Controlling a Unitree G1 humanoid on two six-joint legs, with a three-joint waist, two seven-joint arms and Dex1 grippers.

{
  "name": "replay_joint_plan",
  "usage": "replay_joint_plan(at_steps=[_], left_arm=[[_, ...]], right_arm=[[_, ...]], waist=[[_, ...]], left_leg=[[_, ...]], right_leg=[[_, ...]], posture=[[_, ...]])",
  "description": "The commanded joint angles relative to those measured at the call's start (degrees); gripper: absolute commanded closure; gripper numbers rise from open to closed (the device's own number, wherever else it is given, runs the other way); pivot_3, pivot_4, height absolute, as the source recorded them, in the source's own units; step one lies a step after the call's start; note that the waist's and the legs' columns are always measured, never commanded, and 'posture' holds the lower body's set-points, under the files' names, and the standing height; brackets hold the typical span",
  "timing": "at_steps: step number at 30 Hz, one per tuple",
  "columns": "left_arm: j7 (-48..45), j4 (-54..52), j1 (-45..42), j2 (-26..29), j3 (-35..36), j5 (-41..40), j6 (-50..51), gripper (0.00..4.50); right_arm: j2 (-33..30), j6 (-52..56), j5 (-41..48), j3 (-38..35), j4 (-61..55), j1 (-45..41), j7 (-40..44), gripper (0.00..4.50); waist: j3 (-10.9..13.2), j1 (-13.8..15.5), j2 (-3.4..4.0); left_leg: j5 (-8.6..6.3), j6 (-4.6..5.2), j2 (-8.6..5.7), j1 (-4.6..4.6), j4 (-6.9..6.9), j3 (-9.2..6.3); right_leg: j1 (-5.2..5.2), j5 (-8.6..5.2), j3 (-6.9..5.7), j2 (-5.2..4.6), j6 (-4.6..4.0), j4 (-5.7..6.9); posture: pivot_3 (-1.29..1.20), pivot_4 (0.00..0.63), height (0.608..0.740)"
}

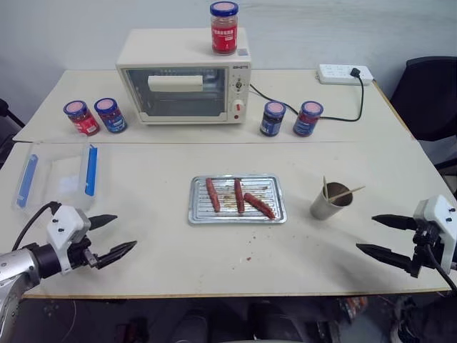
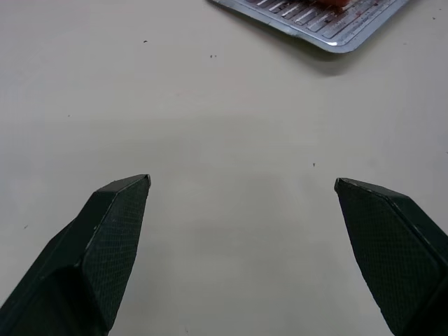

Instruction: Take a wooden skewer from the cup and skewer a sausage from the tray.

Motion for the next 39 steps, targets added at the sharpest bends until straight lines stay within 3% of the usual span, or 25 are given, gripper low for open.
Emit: replay_joint_plan(at_steps=[1, 13, 17, 21, 26, 39], left_arm=[[-0.8, -1.7, 0.2, 0.7, 1.0, -0.2, -1.2, 0.03], [1.8, -3.1, -4.4, -0.2, -2.4, -3.2, 4.8, 0.03], [0.5, -5.5, -10.0, 0.6, -3.5, -10.3, 11.7, 0.03], [1.6, -9.5, -17.0, -0.3, -5.2, -21.5, 20.9, 0.03], [2.9, -14.1, -25.0, -2.2, -11.4, -27.6, 24.9, 0.03], [-4.8, -8.3, -40.6, -4.7, -26.6, -21.2, 20.9, 0.03]], right_arm=[[-0.4, -0.4, 0.9, -1.7, -0.7, -0.5, 0.0, 0.00], [5.7, 5.4, 3.7, -4.5, -12.5, 5.1, -8.9, 0.00], [8.7, 7.8, 5.9, -5.8, -19.3, 4.1, -15.7, 0.00], [13.2, 13.0, 9.8, -6.5, -25.7, -0.6, -27.8, 0.00], [16.0, 15.3, 11.7, -4.3, -30.5, -4.6, -36.6, 0.00], [17.9, 13.0, 9.1, 7.2, -28.9, -8.8, -42.3, 0.00]], waist=[[0.0, 0.0, 0.00], [0.0, 0.0, 0.01], [0.0, 0.1, 0.02], [0.0, 0.0, 0.01], [0.0, -0.1, 0.05], [0.0, -0.1, 0.05]], left_leg=[[0.00, 0.00, 0.00, 0.00, 0.00, 0.00], [-0.02, -0.02, 0.01, -0.01, -0.01, 0.00], [-0.02, -0.01, 0.02, -0.01, -0.02, -0.01], [0.06, -0.19, 0.02, -0.01, -0.01, -0.01], [0.08, -0.26, 0.02, -0.03, -0.02, -0.04], [0.13, -0.31, -0.01, -0.05, 0.02, -0.03]], right_leg=[[0.00, 0.00, 0.00, 0.00, 0.00, 0.00], [0.00, 0.00, 0.01, 0.00, 0.00, -0.02], [0.00, 0.00, 0.00, 0.01, 0.00, 0.01], [0.00, 0.00, 0.00, 0.01, 0.00, 0.01], [-0.04, 0.00, -0.01, 0.03, 0.00, 0.01], [-0.07, 0.00, 0.00, 0.08, 0.00, 0.04]], posture=[[0.00, 0.150, 0.740], [0.00, 0.150, 0.740], [0.00, 0.150, 0.740], [0.00, 0.150, 0.740], [0.00, 0.150, 0.740], [0.00, 0.150, 0.740]])
